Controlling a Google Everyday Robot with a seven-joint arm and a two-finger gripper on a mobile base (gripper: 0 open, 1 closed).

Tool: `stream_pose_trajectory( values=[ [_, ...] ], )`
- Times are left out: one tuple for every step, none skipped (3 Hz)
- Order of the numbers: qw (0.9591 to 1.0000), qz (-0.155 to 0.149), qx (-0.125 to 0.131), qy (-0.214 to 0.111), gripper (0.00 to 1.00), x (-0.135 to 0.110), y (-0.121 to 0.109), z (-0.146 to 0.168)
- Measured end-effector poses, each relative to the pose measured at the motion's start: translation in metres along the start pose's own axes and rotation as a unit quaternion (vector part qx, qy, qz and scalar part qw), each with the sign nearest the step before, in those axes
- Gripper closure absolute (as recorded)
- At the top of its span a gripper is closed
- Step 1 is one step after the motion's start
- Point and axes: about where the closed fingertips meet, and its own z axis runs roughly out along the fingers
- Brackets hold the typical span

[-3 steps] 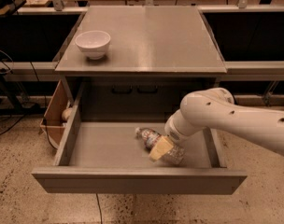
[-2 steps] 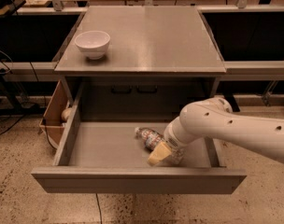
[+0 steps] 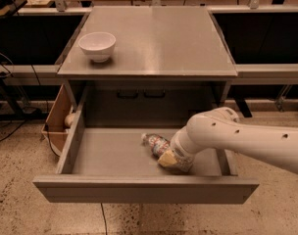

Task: Pick water bottle from top drawer and place on counter

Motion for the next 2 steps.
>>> stream_pose_trajectory(
  values=[
    [1.0, 0.0, 0.0, -0.005, 0.79, -0.005, -0.001, -0.003],
    [0.9996, -0.007, 0.003, -0.027, 0.99, -0.032, -0.005, -0.025]
  ],
)
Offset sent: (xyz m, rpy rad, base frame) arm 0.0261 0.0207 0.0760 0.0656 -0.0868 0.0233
